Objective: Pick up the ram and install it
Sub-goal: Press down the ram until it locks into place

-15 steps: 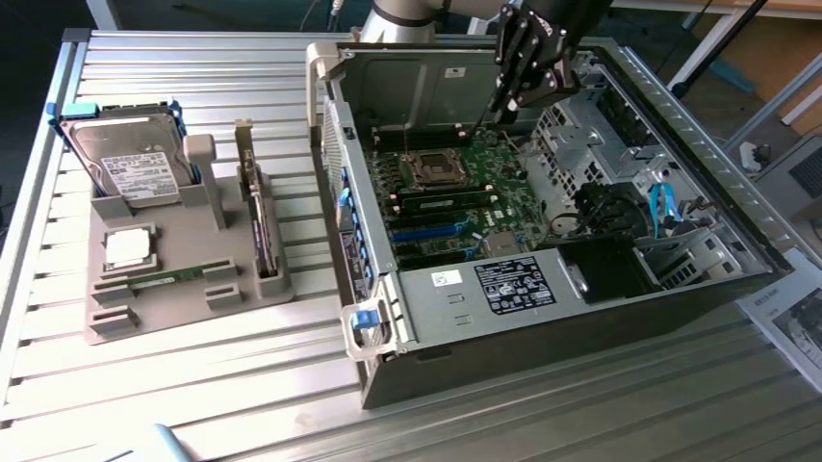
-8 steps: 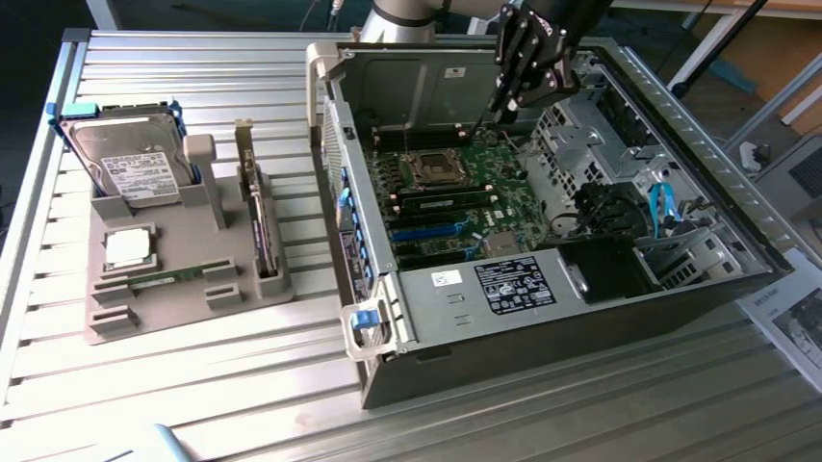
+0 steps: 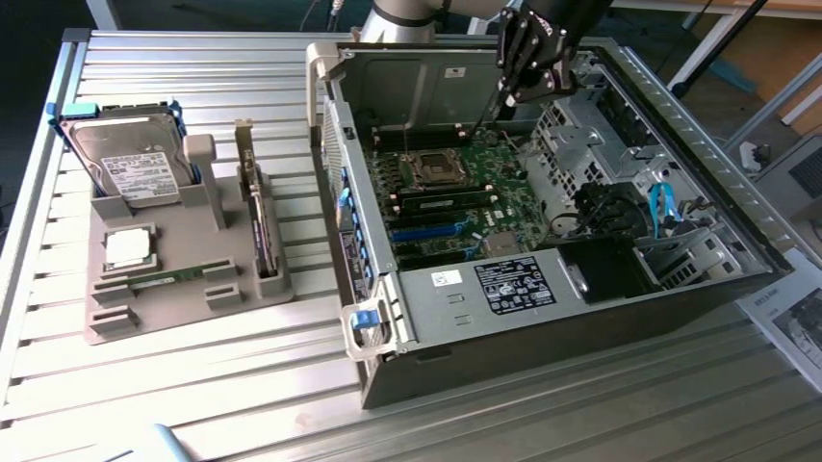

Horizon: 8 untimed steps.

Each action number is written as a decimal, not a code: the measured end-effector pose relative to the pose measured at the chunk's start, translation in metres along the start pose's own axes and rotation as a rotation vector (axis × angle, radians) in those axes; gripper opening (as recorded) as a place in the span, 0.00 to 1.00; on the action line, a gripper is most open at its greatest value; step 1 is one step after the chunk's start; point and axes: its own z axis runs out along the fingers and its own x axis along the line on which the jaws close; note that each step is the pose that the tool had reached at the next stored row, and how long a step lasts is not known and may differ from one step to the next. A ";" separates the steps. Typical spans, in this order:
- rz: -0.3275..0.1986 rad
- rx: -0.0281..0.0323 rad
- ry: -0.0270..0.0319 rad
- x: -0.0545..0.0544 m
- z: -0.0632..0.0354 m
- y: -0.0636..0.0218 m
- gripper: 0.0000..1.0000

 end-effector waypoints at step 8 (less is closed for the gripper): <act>0.000 0.0000 0.0000 0.000 0.0000 -0.0015 0.10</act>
